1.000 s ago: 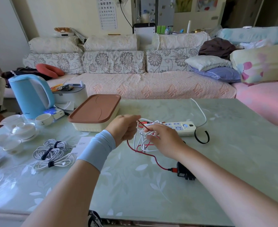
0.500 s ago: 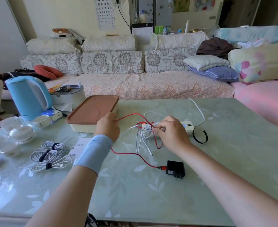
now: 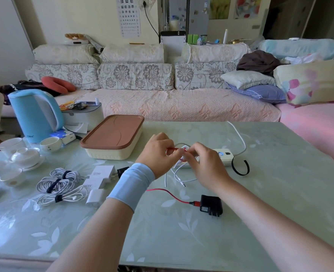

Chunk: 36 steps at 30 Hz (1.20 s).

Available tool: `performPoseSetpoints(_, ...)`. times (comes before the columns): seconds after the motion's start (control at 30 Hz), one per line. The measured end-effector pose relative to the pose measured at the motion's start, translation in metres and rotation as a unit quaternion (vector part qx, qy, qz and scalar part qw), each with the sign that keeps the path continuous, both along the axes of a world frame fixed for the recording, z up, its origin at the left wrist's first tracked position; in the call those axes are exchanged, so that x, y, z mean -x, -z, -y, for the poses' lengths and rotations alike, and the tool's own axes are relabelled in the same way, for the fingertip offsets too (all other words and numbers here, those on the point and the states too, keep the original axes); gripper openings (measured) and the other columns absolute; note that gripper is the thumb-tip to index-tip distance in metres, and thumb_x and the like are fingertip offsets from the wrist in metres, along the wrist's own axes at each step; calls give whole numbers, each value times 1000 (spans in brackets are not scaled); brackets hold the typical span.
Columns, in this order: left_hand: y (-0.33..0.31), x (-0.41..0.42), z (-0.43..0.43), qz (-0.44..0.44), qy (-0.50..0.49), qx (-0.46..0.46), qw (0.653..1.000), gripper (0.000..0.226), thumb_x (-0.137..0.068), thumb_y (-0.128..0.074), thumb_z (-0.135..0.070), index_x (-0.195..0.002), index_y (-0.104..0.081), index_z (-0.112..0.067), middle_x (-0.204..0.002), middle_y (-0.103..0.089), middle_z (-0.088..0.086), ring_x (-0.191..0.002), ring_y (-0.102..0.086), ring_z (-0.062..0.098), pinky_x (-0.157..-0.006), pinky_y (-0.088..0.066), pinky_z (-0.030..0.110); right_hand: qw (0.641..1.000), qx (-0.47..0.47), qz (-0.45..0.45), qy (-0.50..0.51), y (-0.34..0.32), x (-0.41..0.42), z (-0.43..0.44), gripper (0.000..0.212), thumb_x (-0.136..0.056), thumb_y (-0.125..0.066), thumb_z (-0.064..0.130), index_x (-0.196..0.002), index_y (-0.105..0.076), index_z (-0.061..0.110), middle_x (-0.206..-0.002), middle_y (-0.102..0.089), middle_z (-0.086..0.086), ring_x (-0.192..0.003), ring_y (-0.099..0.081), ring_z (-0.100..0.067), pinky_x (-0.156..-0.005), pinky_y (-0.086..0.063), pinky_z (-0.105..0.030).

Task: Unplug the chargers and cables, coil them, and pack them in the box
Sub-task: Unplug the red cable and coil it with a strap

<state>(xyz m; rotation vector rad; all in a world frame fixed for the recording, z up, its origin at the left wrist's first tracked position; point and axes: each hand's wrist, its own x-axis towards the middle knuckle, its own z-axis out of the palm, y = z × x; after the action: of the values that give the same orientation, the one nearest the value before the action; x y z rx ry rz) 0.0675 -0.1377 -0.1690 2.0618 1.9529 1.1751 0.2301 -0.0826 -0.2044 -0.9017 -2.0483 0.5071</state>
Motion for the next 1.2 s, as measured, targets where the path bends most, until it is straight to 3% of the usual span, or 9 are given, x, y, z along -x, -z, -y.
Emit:
performPoseSetpoints(0.13,-6,-1,3,57,-8,-8,998,53,-88,-66,-28,-53,-28,-18,-52,-25,-4,-51,-23,14,-48,-24,20,997,61,48,-25,-1,-2,-3,16,-94,-61,36,-86,-63,22,-83,-71,11,-81,-62,-8,-76,-47,-29)
performPoseSetpoints(0.37,-12,7,7,109,-24,-170,979,50,-90,-60,-20,-56,-24,-20,-53,-20,-7,-51,-23,11,-48,-22,20,996,14,83,-1,0,4,-7,10,-85,-65,35,-79,-64,27,-69,-59,12,-74,-56,-12,-72,-47,-34)
performPoseSetpoints(0.53,-16,7,8,85,-42,-263,960,49,-91,-58,-14,-59,-22,-21,-54,-19,-10,-51,-23,7,-51,-20,16,987,-25,141,69,-4,6,-6,17,-89,-56,40,-79,-52,27,-57,-52,7,-67,-54,-23,-59,-31,-31)
performPoseSetpoints(0.7,-21,4,8,101,-82,-329,935,47,-93,-56,-9,-60,-24,-18,-57,-20,-10,-53,-24,5,-52,-21,16,969,-54,212,114,-1,-1,-9,19,-94,-45,34,-91,-64,32,-70,-61,1,-77,-59,-27,-57,-30,-32)
performPoseSetpoints(0.83,-23,9,10,108,-103,-365,919,44,-95,-53,-10,-60,-25,-17,-56,-22,-10,-55,-21,11,-52,-20,18,971,-9,211,115,-4,-4,-11,19,-92,-54,47,-98,-70,38,-88,-67,7,-89,-59,-20,-64,-34,-29)
performPoseSetpoints(0.97,-18,20,3,79,-175,-309,932,44,-95,-50,-23,-59,-26,-16,-55,-27,-7,-58,-23,16,-51,-23,24,971,3,208,115,-6,-5,-11,20,-88,-62,47,-82,-67,29,-82,-64,8,-79,-55,-15,-62,-32,-29)
performPoseSetpoints(1.03,-9,26,-1,29,-222,-209,952,35,-91,-43,-30,-62,-45,-11,-63,-45,1,-66,-38,23,-60,-36,35,968,-20,219,120,-4,-7,-11,19,-88,-62,41,-79,-67,25,-84,-68,6,-82,-61,-18,-61,-33,-29)
performPoseSetpoints(1.1,1,29,-2,-69,-263,-109,956,22,-85,-47,-24,-90,-66,-14,-91,-62,9,-88,-49,32,-79,-43,40,967,-41,224,115,-3,-7,-10,16,-88,-60,34,-78,-65,23,-85,-69,4,-83,-63,-21,-61,-34,-29)
performPoseSetpoints(1.2,9,18,-3,-165,-148,-47,974,47,-74,-51,1,-114,-63,-22,-108,-66,-2,-105,-54,26,-98,-33,36,964,-94,214,126,-1,0,-8,17,-88,-60,33,-78,-65,21,-82,-68,1,-79,-63,-25,-57,-34,-30)
